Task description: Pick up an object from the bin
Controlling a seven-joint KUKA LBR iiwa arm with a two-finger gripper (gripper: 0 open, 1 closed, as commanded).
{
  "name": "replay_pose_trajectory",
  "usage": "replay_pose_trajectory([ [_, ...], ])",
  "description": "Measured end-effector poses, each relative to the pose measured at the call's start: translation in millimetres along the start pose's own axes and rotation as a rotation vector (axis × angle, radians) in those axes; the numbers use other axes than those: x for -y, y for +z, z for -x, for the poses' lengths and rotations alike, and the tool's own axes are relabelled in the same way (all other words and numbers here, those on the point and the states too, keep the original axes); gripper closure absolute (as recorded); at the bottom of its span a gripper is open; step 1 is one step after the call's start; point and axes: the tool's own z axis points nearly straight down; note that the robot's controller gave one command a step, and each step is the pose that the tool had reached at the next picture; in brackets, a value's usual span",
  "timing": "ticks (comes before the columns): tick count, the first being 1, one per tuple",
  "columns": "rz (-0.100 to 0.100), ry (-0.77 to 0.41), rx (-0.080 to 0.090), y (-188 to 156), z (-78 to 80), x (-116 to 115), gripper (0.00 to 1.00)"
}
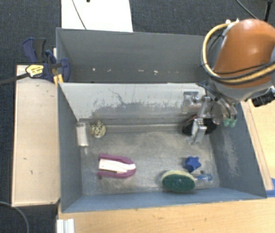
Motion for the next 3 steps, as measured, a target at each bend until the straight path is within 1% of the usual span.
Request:
replay_pose_trajectory([
  [1, 0.001, -0.123, -0.012, 96.9, -61.5, 17.6, 0.0],
  [2, 0.005, 0.158, -0.01, 174.4, -67.8, 45.3, 0.0],
  [3, 0.006, 0.155, 0.0, 171.9, -64.6, 44.7, 1.0],
])
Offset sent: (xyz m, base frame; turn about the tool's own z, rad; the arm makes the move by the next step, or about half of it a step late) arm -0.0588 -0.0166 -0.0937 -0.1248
